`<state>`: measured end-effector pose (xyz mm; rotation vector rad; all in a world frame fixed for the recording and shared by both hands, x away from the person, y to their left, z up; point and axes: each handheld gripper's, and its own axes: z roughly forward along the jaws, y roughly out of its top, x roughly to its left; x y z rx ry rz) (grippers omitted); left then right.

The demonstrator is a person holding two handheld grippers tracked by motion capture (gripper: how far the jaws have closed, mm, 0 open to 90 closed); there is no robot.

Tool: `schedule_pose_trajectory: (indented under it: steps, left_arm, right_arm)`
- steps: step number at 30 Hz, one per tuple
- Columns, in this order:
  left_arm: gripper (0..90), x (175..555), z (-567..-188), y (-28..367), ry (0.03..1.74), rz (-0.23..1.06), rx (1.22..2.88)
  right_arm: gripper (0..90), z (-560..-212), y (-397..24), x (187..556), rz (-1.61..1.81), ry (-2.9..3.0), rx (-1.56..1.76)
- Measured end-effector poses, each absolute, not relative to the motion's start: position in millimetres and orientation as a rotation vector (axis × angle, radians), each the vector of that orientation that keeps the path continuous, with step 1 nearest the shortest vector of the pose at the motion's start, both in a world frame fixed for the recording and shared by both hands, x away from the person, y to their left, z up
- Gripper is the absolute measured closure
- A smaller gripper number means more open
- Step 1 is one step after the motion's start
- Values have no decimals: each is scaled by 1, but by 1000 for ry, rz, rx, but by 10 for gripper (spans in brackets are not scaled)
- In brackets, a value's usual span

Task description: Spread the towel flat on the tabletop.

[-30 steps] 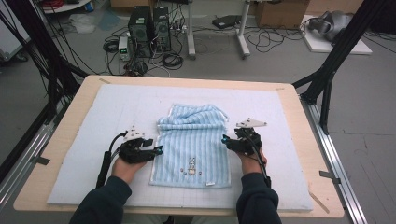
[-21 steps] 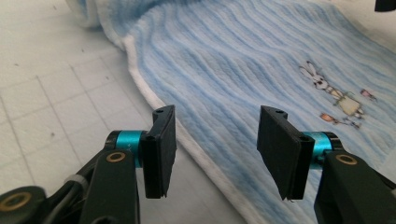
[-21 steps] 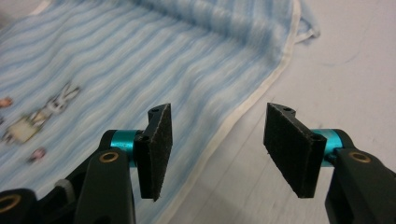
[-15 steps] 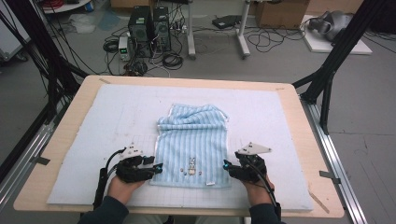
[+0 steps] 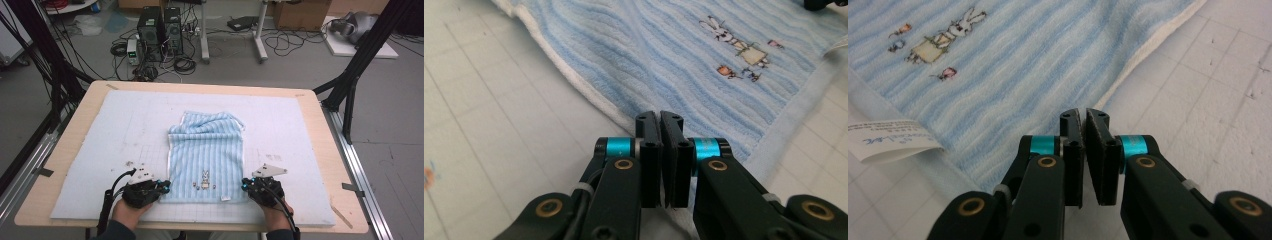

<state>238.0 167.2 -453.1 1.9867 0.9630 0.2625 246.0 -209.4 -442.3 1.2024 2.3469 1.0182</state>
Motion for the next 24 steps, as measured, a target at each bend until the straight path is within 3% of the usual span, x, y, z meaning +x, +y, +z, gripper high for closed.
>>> schedule_pose_trajectory:
  steps: [24]
  left_arm:
    - [860,195,-449,176,811,87,2043]
  right_arm:
    - [849,-439,-219,175,1074,2388,1123]
